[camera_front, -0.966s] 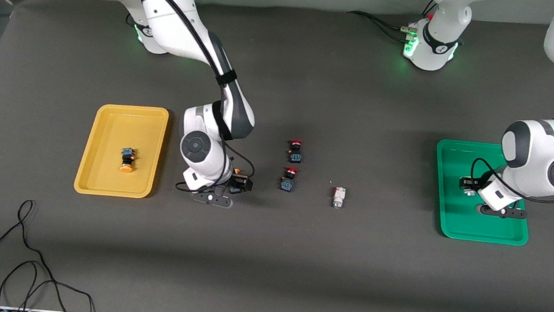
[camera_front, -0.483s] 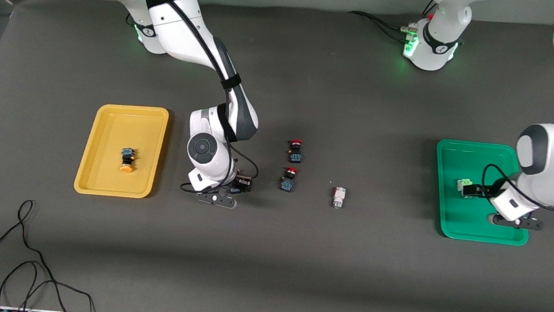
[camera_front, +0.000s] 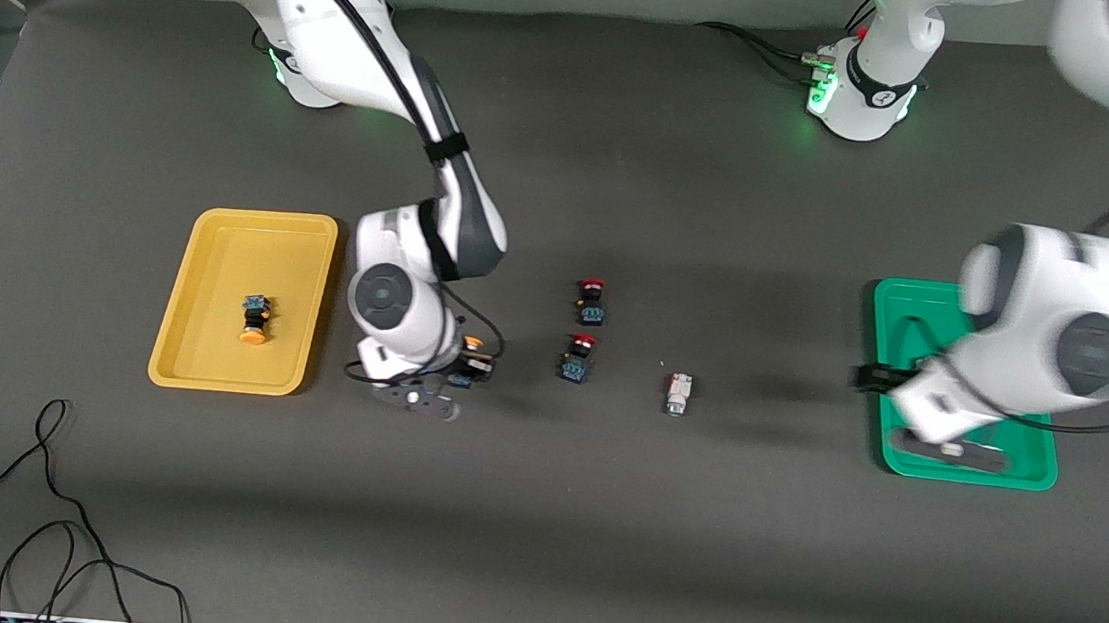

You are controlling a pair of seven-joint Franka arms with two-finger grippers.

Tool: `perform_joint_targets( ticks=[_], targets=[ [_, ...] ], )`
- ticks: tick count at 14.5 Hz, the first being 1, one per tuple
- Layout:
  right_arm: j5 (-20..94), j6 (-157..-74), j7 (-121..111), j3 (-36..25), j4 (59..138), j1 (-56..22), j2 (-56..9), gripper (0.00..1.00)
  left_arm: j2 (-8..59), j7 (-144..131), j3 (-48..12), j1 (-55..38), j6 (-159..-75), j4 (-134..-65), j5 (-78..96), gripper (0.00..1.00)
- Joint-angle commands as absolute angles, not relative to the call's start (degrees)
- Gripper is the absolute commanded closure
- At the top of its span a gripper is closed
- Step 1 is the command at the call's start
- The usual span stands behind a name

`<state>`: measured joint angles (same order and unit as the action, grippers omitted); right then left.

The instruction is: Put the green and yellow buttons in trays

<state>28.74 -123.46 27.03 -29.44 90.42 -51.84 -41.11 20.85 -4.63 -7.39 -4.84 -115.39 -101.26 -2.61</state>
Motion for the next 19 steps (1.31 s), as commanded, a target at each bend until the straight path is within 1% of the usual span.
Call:
perform_joint_targets(
  ticks=[1, 3, 5, 8, 10, 11, 13, 15, 16, 17, 18, 19],
  targets=[
    [24.54, -112.19, 22.96, -33.82, 91.85, -50.98, -31.49, 1.00, 21.70, -17.53, -6.24, -15.79, -116.19, -99.76, -2.46, 0.01],
    [23.03, -104.28, 14.64, -39.43, 91.85, -51.15, -27.70, 1.00, 23.98, -24.23, -6.24, -20.89, -119.86, -98.88, -1.15, 0.01],
    [22.06, -98.64, 6.28, -46.11, 91.93, -51.24, -26.20, 1.00, 27.93, -27.23, -6.24, -24.07, -124.95, -97.65, -0.88, 0.01],
    [21.88, -97.03, -5.76, -53.76, 94.21, -51.15, -26.10, 1.00, 33.03, -29.27, -6.24, -24.78, -132.08, -97.65, -0.88, 0.01],
    [21.97, -99.04, -12.81, -57.03, 96.75, -50.80, -26.89, 1.00, 35.50, -29.27, -6.15, -24.96, -134.99, -97.73, -1.05, 0.01],
    [21.97, -101.40, -14.22, -57.21, 99.29, -50.37, -26.89, 1.00, 36.64, -29.09, -6.15, -24.79, -135.87, -97.82, -1.14, 0.01],
    [21.97, -108.68, -19.48, -57.30, 105.26, -50.01, -26.89, 1.00, 37.53, -29.27, -6.15, -25.13, -136.05, -97.91, -1.14, 0.02],
    [22.67, -117.64, -24.76, -57.22, 111.06, -48.96, -27.59, 1.00, 38.41, -29.36, -6.15, -25.31, -137.28, -97.91, -1.14, 0.05],
    [22.85, -121.60, -26.35, -57.04, 113.62, -48.87, -28.03, 1.00, 38.93, -29.27, -6.07, -25.14, -137.81, -97.91, -1.14, 0.13],
    [23.55, -125.29, -27.32, -56.87, 115.64, -48.78, -28.99, 1.00, 39.20, -29.18, -5.98, -25.05, -138.60, -97.91, -1.49, 0.29],
    [24.25, -127.85, -28.20, -56.43, 116.71, -48.78, -30.13, 1.00, 39.55, -29.18, -5.80, -25.05, -139.04, -97.91, -1.58, 0.57],
    [25.56, -129.71, -29.34, -55.56, 117.33, -48.69, -31.36, 1.00, 39.64, -29.01, -5.63, -24.87, -139.48, -98.00, -1.76, 0.75]
  ],
)
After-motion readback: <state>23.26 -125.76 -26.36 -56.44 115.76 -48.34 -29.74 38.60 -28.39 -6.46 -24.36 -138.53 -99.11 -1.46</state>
